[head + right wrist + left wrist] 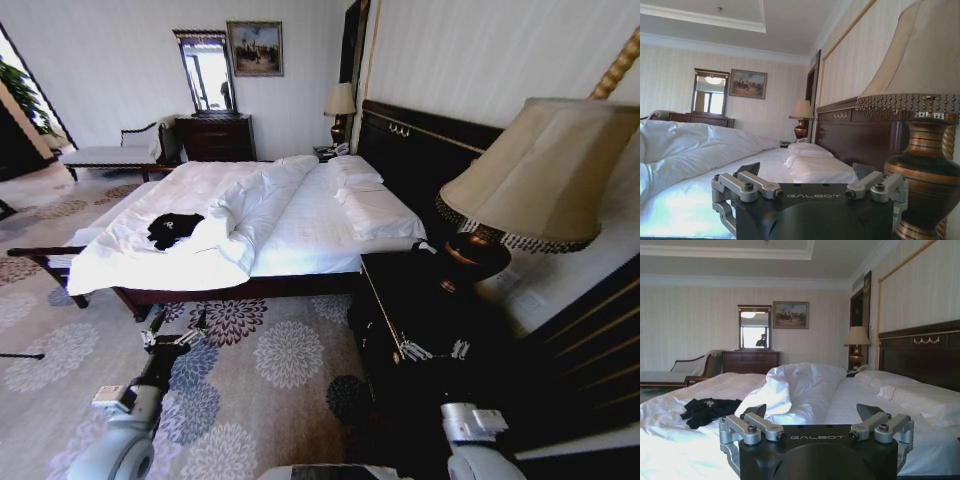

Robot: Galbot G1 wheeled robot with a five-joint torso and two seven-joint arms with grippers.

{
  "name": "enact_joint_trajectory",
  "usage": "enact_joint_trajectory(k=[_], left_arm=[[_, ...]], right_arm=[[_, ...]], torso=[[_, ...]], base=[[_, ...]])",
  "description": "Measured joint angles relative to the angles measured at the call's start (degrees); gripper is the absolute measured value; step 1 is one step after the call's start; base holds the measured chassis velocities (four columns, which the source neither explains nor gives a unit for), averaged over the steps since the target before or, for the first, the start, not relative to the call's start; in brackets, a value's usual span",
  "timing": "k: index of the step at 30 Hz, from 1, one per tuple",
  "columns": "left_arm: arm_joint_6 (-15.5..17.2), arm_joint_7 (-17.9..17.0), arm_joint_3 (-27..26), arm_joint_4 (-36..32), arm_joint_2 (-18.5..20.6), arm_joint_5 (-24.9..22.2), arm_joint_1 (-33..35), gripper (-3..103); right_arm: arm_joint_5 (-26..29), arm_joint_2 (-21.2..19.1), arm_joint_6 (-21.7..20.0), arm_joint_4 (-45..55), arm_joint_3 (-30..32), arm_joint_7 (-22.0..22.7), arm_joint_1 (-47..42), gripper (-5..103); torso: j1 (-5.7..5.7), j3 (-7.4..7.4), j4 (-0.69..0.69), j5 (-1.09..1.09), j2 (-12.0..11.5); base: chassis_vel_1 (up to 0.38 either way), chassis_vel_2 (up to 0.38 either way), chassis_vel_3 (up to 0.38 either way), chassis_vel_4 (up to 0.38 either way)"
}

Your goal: Fold the clothes on the bed.

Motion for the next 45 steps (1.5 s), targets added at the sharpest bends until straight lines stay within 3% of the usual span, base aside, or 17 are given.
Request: enact_joint_trajectory(k=[25, 45], left_arm=[[-0.3, -0.5, 0.1, 0.2, -0.9, -0.1, -0.3, 100], [-0.8, -0.8, -0.5, -0.1, -2.6, -0.8, 1.2, 100]], right_arm=[[-0.7, 1.8, 0.0, -0.2, 1.1, -0.2, -0.5, 100], [-1.4, 2.2, 0.4, -0.2, 0.7, -0.5, -0.9, 100]], torso=[[0.00, 0.00, 0.00, 0.00, 0.0], [0.00, 0.01, 0.00, 0.00, 0.0]], base=[[0.000, 0.000, 0.000, 0.000], [-0.102, 0.107, 0.101, -0.102]])
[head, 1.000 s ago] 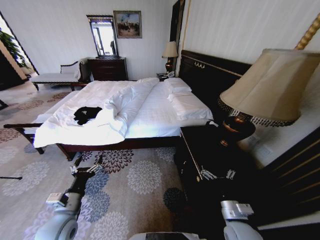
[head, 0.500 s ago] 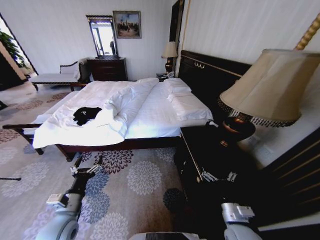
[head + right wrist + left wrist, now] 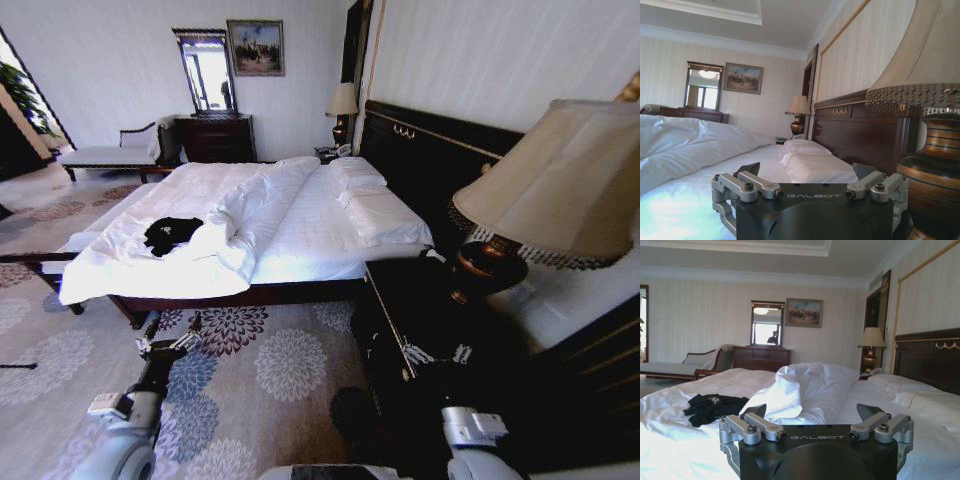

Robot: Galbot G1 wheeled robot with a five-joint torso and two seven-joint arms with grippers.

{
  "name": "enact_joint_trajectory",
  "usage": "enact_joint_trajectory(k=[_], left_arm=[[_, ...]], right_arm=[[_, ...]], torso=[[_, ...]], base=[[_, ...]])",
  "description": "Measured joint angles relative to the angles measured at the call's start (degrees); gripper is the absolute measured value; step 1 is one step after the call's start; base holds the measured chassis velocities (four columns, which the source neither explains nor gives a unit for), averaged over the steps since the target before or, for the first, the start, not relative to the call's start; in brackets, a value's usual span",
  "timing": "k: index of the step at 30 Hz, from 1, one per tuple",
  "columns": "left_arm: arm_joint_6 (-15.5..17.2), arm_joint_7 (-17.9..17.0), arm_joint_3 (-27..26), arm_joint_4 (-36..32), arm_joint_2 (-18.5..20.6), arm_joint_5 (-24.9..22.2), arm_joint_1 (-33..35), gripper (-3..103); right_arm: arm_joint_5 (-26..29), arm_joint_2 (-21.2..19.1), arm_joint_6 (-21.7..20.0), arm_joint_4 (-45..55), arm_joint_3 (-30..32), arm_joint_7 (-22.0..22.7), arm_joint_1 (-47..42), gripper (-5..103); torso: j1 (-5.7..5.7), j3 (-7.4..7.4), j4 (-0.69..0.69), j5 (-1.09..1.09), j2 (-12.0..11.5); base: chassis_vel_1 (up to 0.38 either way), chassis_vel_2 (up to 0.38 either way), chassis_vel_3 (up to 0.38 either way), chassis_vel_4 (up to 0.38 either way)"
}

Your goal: Fold the clothes on the bed.

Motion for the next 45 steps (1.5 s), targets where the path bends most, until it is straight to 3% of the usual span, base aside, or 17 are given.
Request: enact_joint_trajectory(k=[14, 21, 45], left_arm=[[0.0, -0.1, 0.5, -0.1, -0.5, 0.9, 0.2, 100], [0.1, -0.1, 1.7, -0.5, -2.9, 2.3, 0.6, 100], [-0.1, -0.2, 3.0, 0.0, -5.6, 4.3, 1.8, 100]], right_arm=[[0.0, 0.4, 0.0, 0.0, 0.1, 0.0, -0.1, 100], [-0.1, 0.9, 0.0, 0.0, 0.0, 0.0, -0.2, 100], [-1.3, 2.8, 0.1, -1.4, -2.5, -0.9, -0.6, 100]], torso=[[0.01, 0.00, 0.00, 0.01, 0.0], [0.00, -0.01, 0.00, 0.00, 0.0], [0.00, -0.01, 0.00, 0.00, 0.0]], base=[[-0.138, 0.122, 0.136, -0.127], [-0.126, 0.120, 0.118, -0.126], [-0.142, 0.142, 0.145, -0.143]])
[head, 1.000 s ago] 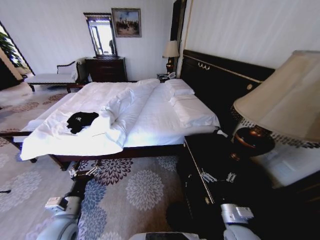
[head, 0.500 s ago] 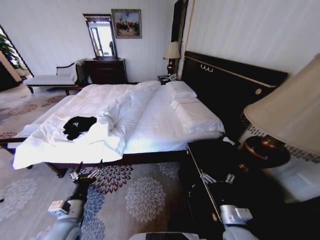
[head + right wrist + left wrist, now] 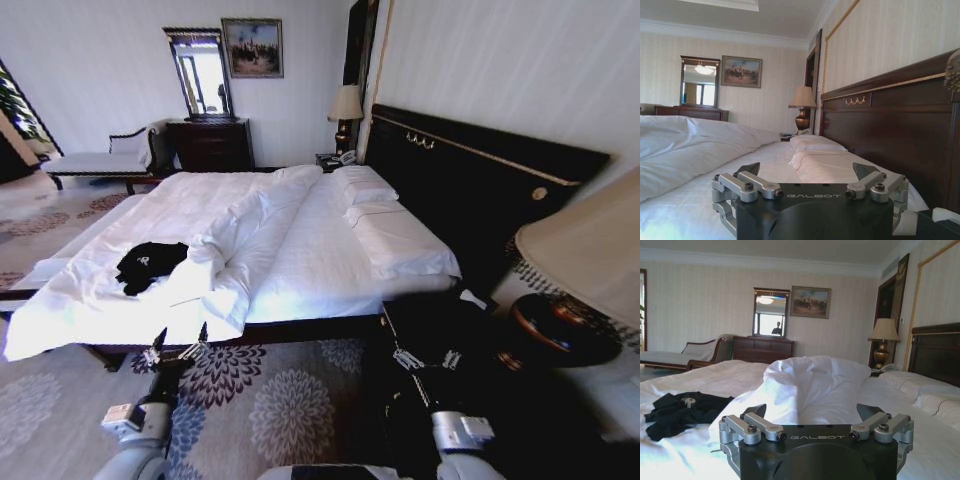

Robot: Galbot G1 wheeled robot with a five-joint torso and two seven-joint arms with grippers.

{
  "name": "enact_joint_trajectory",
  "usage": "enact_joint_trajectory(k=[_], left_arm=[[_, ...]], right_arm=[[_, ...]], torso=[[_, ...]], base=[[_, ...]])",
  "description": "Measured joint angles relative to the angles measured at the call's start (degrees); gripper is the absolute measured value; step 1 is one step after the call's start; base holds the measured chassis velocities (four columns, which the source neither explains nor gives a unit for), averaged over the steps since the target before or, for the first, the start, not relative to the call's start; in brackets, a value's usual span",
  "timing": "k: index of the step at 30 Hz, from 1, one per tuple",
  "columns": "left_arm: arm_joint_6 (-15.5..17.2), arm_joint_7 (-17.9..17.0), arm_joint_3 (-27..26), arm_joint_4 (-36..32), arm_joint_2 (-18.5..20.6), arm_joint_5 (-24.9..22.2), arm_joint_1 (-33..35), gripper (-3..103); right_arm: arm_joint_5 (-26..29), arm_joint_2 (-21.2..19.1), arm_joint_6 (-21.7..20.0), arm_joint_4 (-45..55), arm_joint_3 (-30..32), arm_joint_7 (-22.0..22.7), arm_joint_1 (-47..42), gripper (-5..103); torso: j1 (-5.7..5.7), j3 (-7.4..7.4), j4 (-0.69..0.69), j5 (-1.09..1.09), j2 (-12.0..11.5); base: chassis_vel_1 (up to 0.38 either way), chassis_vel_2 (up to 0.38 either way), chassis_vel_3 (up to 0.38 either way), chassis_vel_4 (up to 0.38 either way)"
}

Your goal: Fold the clothes on the bed.

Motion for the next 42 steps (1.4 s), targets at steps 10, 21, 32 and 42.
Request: enact_joint_trajectory(k=[10, 21, 32, 42], left_arm=[[-0.1, 0.0, 0.0, 0.3, 0.5, 0.0, -0.6, 100], [-0.3, 0.2, -0.1, 0.0, 0.4, 0.0, -0.4, 100], [-0.6, 0.2, -0.1, -0.5, 0.2, 0.1, -0.1, 100], [-0.9, 0.4, 0.1, -0.4, 0.5, 0.0, -0.2, 100]], right_arm=[[-0.5, 0.8, 0.0, 0.4, -0.6, -0.1, -0.8, 100], [-0.7, 1.5, 0.2, 0.1, -0.9, -0.2, -0.7, 100], [-1.7, 1.6, -0.1, 0.8, -0.6, -0.2, -1.1, 100], [-2.5, 2.4, 0.0, 1.5, -0.1, -0.2, -2.2, 100]], torso=[[-0.01, 0.00, 0.00, 0.00, 0.0], [0.01, 0.01, 0.01, 0.00, 0.0], [0.01, 0.01, 0.00, 0.00, 0.0], [0.00, 0.00, 0.00, 0.01, 0.0]], base=[[-0.119, 0.132, 0.124, -0.116], [-0.153, 0.146, 0.159, -0.136], [-0.115, 0.110, 0.099, -0.113], [-0.078, 0.086, 0.068, -0.074]])
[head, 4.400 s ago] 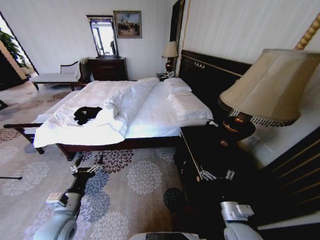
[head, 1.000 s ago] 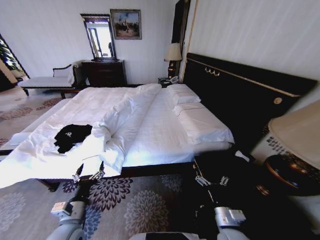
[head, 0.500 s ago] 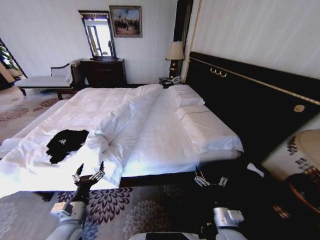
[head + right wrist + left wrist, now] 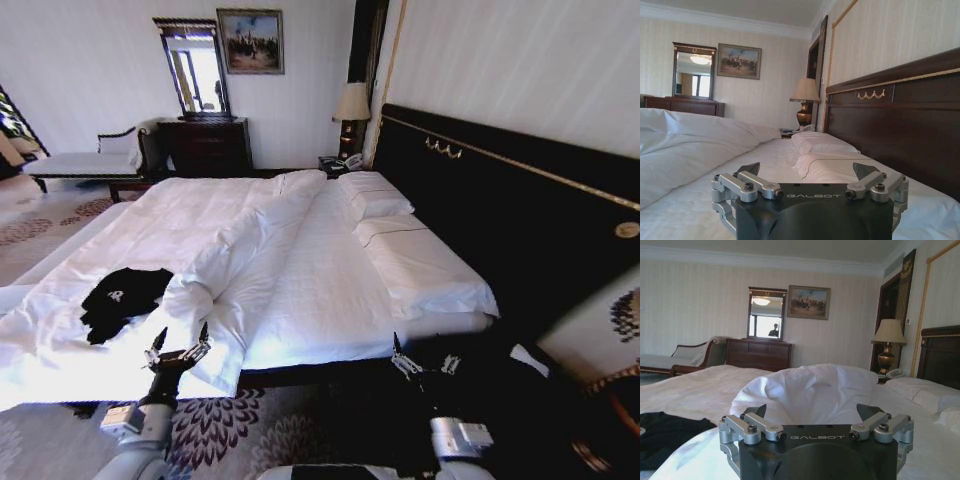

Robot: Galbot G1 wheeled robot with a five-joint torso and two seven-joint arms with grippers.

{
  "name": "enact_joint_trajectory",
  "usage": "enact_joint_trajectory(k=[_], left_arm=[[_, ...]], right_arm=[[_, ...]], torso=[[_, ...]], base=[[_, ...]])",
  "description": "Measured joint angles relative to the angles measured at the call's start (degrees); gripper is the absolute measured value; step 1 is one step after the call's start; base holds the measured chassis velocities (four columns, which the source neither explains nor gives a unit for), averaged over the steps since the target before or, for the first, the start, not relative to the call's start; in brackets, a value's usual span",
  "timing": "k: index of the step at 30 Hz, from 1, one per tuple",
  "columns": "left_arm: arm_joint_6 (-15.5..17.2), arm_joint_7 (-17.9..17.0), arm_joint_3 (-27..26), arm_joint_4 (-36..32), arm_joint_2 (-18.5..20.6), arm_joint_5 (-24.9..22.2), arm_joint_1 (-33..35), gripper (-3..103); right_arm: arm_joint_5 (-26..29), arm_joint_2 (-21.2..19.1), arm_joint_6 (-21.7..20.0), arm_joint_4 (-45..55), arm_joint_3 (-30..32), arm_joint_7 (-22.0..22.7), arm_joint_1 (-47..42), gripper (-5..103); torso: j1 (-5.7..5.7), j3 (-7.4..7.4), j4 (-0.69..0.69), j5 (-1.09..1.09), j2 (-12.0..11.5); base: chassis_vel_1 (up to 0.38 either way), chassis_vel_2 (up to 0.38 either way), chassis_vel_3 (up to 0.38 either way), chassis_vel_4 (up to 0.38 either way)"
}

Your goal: Fold the clothes on the bed.

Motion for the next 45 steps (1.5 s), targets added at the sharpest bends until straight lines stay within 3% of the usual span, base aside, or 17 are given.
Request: enact_joint_trajectory(k=[45], left_arm=[[-0.1, -0.1, -0.5, 0.6, -0.2, -0.2, 0.2, 100]], right_arm=[[-2.7, 0.5, -0.1, 0.0, -0.6, 0.0, 0.0, 100]], torso=[[0.00, 0.00, 0.00, -0.01, 0.0]], base=[[0.001, 0.091, -0.002, -0.091]])
